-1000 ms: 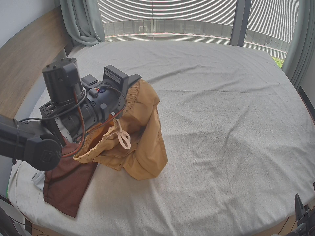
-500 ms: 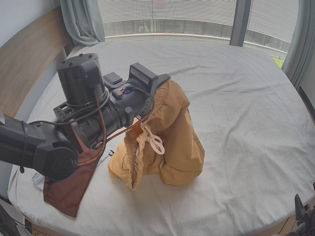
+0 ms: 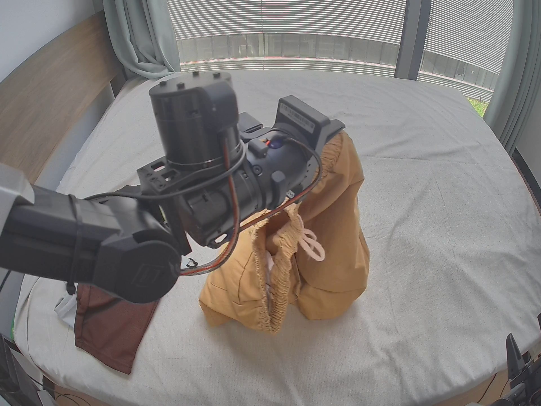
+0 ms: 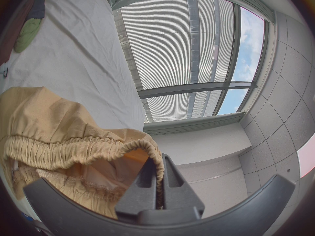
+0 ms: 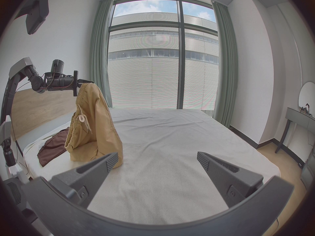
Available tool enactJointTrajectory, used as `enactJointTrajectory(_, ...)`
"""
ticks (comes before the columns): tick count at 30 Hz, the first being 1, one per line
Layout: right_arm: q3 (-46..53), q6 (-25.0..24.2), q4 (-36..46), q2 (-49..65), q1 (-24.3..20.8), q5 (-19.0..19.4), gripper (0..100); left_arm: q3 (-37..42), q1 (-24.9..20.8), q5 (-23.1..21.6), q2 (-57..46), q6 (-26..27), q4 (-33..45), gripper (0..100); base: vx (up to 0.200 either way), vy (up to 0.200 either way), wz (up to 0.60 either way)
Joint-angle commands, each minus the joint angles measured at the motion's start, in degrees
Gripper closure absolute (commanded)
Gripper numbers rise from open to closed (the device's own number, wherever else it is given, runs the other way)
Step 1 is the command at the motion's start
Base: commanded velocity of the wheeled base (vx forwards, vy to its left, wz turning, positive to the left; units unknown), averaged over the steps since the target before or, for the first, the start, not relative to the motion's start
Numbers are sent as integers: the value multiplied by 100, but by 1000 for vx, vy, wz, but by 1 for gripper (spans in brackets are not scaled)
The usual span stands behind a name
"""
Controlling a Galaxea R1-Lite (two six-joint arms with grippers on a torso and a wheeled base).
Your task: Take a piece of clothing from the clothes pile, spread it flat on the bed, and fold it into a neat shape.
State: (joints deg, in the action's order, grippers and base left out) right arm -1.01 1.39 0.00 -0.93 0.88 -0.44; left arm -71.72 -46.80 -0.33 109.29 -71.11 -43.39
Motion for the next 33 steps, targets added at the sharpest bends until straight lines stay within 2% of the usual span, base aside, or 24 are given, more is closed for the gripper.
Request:
enactJointTrajectory(1,84,2,0,93,0,0,0,-413,-163,-2,348,-52,111,100,0,0,0)
enactJointTrajectory(12,92,2,0,93,0,0,0,-1486,-637,77,497,-158,533,100,0,0,0)
enactJointTrajectory(18,84,10,0,93,0,0,0,-1969,-593,261,383,-641,656,100,0,0,0)
enactJointTrajectory(21,92,10,0,93,0,0,0,-1960,-558,288,268,-711,744,100,0,0,0)
enactJointTrajectory(26,84,10,0,93,0,0,0,-1644,-268,279,-347,-1089,1078,100,0,0,0)
enactJointTrajectory(31,84,10,0,93,0,0,0,-607,31,138,-1041,-1045,1210,100,0,0,0)
enactJointTrajectory(32,92,10,0,93,0,0,0,53,171,-108,-1331,-878,1139,100,0,0,0)
enactJointTrajectory(33,84,10,0,93,0,0,0,132,180,-152,-1366,-852,1139,100,0,0,0)
